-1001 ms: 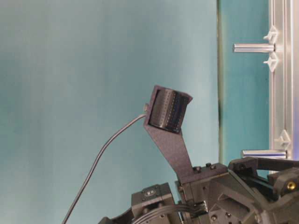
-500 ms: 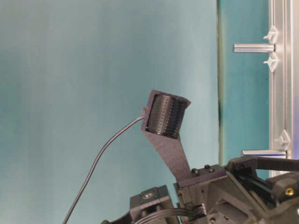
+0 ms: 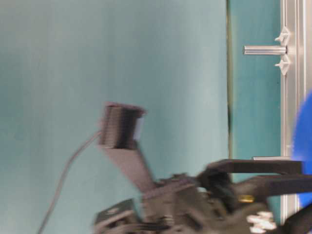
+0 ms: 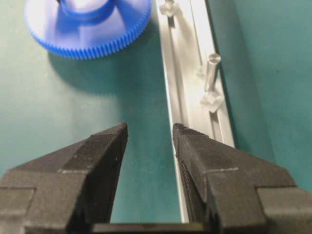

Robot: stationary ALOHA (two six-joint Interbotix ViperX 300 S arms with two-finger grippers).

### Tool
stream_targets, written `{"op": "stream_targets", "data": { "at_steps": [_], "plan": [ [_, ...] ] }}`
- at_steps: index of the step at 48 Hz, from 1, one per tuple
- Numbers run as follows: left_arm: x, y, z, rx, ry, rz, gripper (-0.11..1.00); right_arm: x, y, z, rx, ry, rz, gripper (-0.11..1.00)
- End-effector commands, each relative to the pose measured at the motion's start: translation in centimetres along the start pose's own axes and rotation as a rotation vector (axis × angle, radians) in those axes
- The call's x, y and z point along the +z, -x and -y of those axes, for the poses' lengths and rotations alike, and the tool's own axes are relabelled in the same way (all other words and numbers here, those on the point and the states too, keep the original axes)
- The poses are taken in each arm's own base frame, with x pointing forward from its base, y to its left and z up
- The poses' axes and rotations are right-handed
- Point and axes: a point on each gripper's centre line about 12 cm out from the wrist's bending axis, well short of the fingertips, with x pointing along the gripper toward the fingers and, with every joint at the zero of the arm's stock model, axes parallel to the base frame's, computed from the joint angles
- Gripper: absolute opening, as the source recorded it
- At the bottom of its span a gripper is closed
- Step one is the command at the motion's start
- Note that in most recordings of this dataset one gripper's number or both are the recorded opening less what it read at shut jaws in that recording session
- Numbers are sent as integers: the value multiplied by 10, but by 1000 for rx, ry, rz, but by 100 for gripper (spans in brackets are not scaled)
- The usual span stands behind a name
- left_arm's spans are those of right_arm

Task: Insert the large gear onto the shaft.
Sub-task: 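Lift the blue gear and carry it over the right shaft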

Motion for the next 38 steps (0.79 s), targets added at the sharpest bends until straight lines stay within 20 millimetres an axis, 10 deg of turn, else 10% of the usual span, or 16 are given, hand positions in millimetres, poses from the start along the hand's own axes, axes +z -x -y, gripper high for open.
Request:
{"op": "stream_targets", "data": {
  "at_steps": [1, 23, 38],
  "plan": [
    [26, 32, -5, 3, 6, 99, 80, 5, 2, -1, 4, -10, 24, 49],
    [85, 77, -51, 87, -125, 187, 80, 10, 4, -1, 7, -7, 62, 49],
    [109, 68, -81, 141, -213, 201, 80, 5, 15, -1, 12, -8, 104, 49]
  ]
}}
